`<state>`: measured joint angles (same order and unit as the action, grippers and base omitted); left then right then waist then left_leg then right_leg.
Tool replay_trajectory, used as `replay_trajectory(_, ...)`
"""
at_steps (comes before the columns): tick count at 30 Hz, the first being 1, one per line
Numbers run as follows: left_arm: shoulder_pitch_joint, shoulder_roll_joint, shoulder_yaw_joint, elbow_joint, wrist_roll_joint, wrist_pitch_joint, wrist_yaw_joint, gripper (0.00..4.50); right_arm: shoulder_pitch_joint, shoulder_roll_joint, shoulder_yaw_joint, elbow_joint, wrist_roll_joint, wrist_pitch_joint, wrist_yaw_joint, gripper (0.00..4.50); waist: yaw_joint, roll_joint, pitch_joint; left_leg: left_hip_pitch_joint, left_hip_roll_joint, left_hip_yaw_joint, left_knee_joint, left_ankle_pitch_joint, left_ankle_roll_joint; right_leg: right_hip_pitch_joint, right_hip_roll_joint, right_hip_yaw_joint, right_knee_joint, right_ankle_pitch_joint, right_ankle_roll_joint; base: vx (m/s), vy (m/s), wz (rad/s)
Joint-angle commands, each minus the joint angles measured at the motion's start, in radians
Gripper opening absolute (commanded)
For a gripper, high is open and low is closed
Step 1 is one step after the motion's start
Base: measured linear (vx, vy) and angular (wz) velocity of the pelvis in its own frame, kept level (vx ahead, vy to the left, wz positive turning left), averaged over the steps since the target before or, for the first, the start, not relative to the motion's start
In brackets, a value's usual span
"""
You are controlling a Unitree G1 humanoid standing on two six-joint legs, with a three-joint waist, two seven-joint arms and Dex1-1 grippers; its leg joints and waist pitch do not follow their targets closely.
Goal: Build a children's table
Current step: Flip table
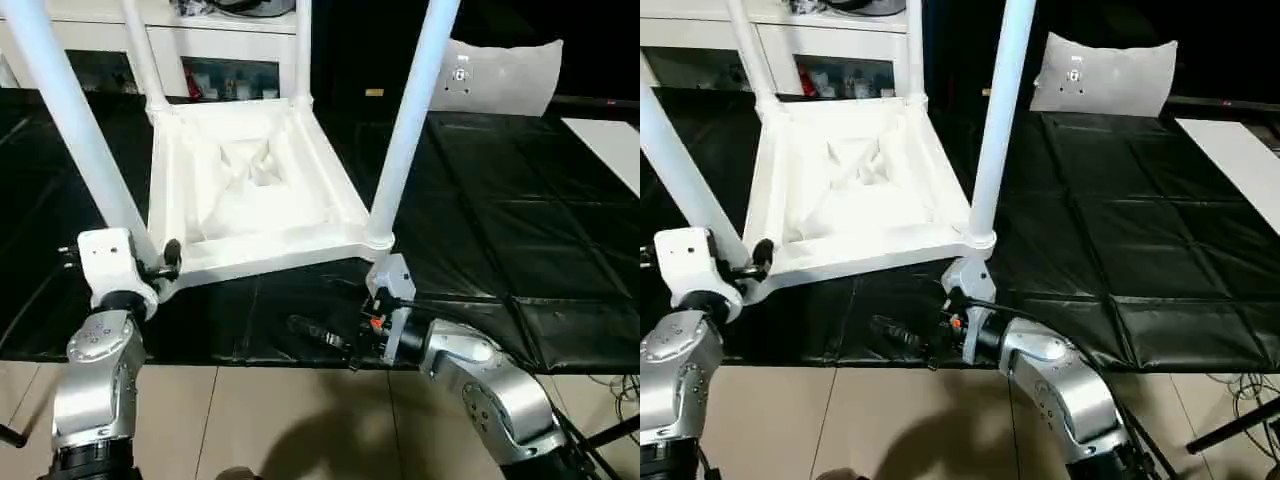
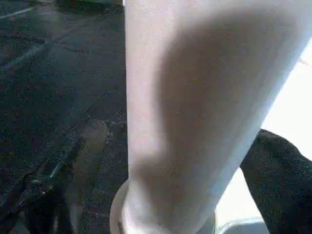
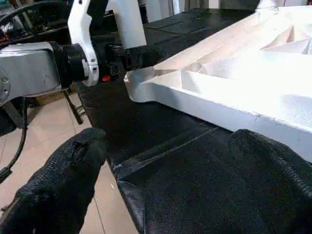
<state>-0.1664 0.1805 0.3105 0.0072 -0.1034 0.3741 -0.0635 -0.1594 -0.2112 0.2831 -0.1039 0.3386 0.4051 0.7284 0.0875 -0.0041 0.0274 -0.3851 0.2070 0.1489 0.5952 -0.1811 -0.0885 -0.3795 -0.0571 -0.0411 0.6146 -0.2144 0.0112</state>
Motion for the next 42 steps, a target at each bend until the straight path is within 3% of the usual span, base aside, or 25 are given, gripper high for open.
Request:
replay_trajectory(1,-0.006,0.018,0.010,0.015,-0.016,-0.014,-0.024,4.30,-0.010,-0.005,0.002,0.009,-0.008,-0.013,0.009,4.50,-0.001,0.016,-0.040,0.019,0.020,-0.003,-0.086,-0.278,-0.027,0.025,-0.061,0.037,-0.077,-0.136,-0.136,0.000,0.000,0.00)
replay_trajectory(18,0.026,0.175,0.009,0.085,-0.115,-0.102,-0.299,4.30,-0.007,-0.026,0.009,-0.005,0.020,-0.024,0.085,4.50,-0.001,0.021,-0.039,0.023,0.021,-0.001,-0.091,-0.299,-0.033,0.021,-0.061,0.039,-0.075,-0.133,-0.146,0.000,0.000,0.00)
replay_trajectory(33,-0.004,0.201,0.012,0.152,-0.121,-0.145,-0.333,3.22,-0.013,-0.029,0.009,0.007,0.013,-0.037,0.104,4.50,-0.002,0.021,-0.041,0.023,0.021,-0.001,-0.091,-0.273,-0.033,0.024,-0.062,0.038,-0.069,-0.090,-0.153,0.000,0.000,0.00)
replay_trajectory(34,-0.004,0.202,0.012,0.153,-0.121,-0.145,-0.334,3.00,-0.013,-0.029,0.009,0.007,0.013,-0.037,0.104,4.50,-0.003,0.021,-0.041,0.022,0.021,-0.001,-0.091,-0.272,-0.032,0.025,-0.062,0.038,-0.069,-0.088,-0.155,0.000,0.000,0.00)
replay_trajectory(42,-0.003,0.193,0.008,0.144,-0.137,-0.136,-0.331,2.33,-0.015,-0.029,0.008,0.011,0.010,-0.039,0.103,4.50,-0.002,0.020,-0.040,0.023,0.022,0.000,-0.091,-0.287,-0.034,0.023,-0.062,0.039,-0.071,-0.121,-0.155,0.000,0.000,0.00)
